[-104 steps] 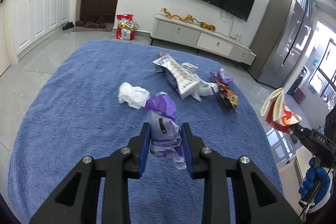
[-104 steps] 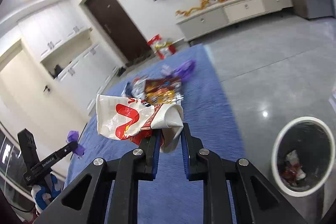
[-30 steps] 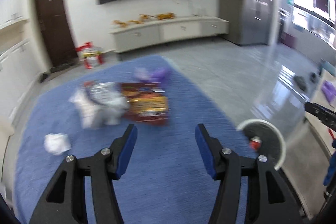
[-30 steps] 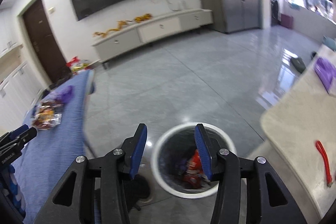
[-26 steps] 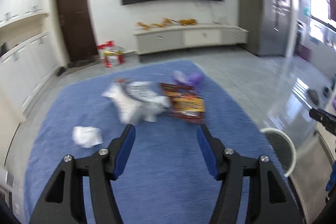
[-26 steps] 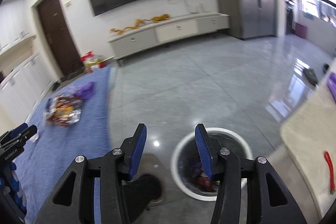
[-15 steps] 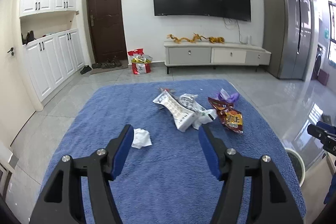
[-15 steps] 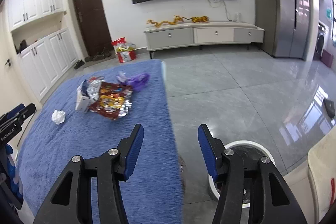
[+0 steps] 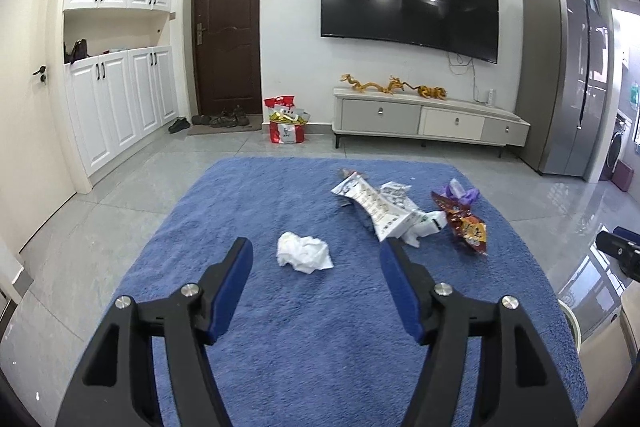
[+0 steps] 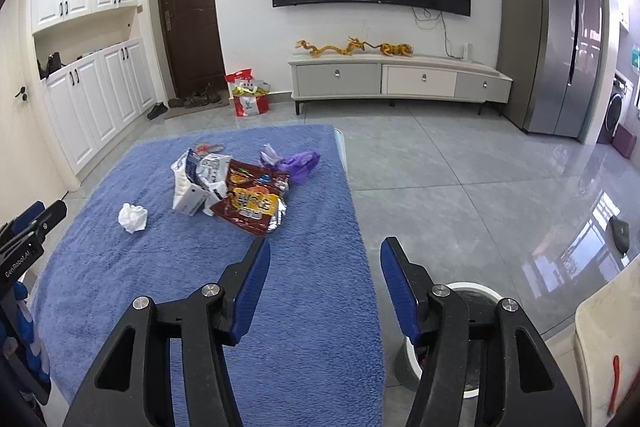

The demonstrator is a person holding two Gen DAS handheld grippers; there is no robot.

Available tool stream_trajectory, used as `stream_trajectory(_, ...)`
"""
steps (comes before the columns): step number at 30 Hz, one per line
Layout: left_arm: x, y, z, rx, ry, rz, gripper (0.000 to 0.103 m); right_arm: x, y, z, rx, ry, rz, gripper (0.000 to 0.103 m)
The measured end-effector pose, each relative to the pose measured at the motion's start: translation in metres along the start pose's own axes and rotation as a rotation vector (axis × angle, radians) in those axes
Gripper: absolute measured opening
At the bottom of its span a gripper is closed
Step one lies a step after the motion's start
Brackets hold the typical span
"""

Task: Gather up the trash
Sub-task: 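Move both open tools back over the rug toward the remaining wrappers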

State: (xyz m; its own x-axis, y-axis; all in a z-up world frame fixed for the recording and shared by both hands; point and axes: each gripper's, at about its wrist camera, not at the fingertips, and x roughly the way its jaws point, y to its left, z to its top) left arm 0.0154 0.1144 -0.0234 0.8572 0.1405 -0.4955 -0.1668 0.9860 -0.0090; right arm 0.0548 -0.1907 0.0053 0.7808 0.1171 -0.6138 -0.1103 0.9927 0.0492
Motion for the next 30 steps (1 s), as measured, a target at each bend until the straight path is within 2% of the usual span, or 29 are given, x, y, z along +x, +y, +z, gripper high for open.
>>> stream_trajectory(6,-0.007,0.005,-0.006,-0.004,0.01,0.027,0.065,-0.009,0.002,-0.004,-0.014,-0.01,0.018,0.058)
stream_trajectory(9,-0.011,0.002,-0.006,0.01,0.013,0.036,0.065,-0.015,-0.006,-0.007,-0.004,-0.023,0.021,0.059)
stream_trajectory(11,-0.013,-0.001,-0.006,0.023,0.012,0.047,0.065,-0.017,-0.011,-0.007,0.006,-0.033,0.024,0.064)
stream_trajectory(15,-0.015,-0.008,-0.005,0.042,0.014,0.067,0.065,-0.019,-0.023,-0.011,0.019,-0.042,0.022,0.065)
stream_trajectory(30,-0.016,-0.027,-0.007,0.085,0.029,0.157,0.065,0.012,-0.073,-0.038,0.135,-0.019,0.08,0.066)
